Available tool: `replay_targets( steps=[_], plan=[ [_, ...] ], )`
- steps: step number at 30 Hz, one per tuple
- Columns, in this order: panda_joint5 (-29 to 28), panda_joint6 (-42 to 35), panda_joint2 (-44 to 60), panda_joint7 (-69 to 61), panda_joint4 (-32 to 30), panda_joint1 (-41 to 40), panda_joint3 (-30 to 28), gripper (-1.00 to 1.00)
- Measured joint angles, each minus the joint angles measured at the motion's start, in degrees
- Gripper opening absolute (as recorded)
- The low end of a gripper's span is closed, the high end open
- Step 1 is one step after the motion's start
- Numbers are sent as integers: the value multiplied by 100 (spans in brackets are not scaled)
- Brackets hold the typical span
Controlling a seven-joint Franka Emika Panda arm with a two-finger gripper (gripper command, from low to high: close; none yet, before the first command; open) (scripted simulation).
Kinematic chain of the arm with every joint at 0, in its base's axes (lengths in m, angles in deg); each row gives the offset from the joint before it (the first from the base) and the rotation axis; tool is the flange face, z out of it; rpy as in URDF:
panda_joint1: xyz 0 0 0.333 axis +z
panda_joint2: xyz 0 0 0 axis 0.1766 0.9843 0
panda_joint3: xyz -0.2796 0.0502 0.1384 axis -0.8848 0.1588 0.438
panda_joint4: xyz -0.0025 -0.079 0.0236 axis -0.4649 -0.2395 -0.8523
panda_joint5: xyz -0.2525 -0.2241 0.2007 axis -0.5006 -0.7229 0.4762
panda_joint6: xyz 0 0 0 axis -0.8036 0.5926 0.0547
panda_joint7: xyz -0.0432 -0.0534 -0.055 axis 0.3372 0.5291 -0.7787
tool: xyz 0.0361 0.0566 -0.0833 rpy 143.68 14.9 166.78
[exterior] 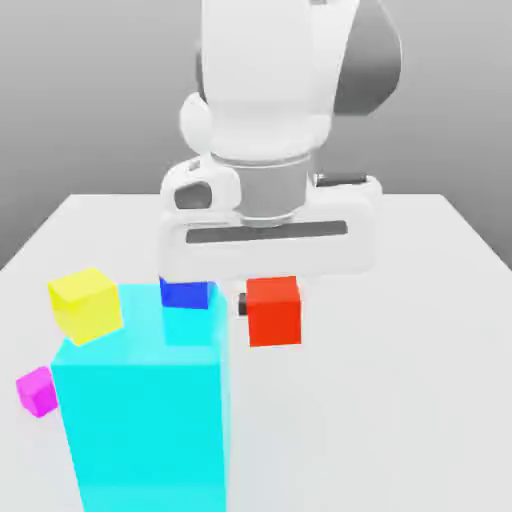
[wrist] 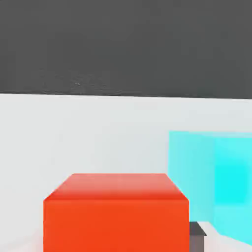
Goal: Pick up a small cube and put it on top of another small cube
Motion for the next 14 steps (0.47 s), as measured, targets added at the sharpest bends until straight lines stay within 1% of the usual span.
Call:
replay_targets(
  steps=[6,8,10,11,14],
  plan=[
    [-282,-1111,-1197,1650,-80,-778,79,-100],
    [-314,-912,-1225,1836,-307,-878,89,-100],
    [-322,-488,-1106,1877,-613,-912,89,-100],
    [-322,-326,-1056,1881,-724,-922,90,100],
    [-321,-326,-1056,1880,-724,-922,90,100]
  ],
)
